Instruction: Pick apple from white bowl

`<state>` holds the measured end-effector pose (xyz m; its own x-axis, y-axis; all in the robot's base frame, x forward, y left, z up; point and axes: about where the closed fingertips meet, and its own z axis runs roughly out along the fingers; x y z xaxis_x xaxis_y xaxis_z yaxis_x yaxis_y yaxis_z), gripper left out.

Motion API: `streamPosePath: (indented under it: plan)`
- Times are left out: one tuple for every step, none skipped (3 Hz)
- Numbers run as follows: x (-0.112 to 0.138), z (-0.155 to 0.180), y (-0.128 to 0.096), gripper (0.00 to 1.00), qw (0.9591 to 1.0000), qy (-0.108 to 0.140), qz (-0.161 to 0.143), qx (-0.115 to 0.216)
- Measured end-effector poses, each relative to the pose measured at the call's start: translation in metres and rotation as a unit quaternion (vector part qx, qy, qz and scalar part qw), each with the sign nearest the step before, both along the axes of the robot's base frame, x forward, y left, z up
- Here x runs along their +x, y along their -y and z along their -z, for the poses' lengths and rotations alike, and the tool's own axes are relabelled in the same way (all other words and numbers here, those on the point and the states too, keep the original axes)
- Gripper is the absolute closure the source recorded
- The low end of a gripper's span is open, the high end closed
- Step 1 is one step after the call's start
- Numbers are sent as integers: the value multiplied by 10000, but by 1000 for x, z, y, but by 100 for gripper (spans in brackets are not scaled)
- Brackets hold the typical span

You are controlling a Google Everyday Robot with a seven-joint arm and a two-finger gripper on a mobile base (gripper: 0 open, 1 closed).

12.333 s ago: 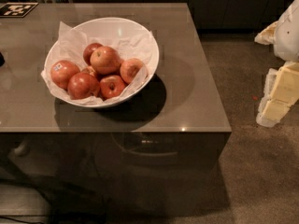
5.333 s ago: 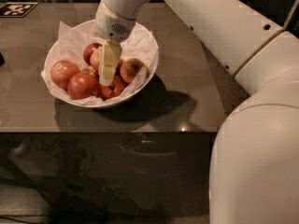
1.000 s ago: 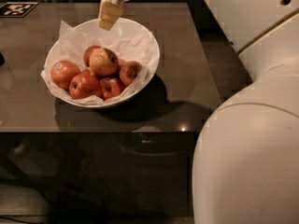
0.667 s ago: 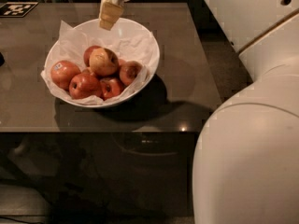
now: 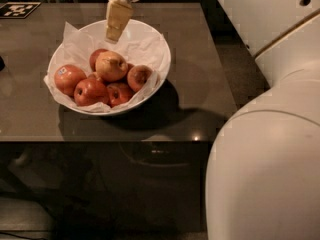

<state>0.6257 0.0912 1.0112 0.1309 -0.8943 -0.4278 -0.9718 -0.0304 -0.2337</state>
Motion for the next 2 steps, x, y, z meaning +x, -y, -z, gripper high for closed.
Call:
streamPosePath:
  plan:
    - [0,0,0,0,10000,0,0,0]
    - [0,0,0,0,10000,0,1,0]
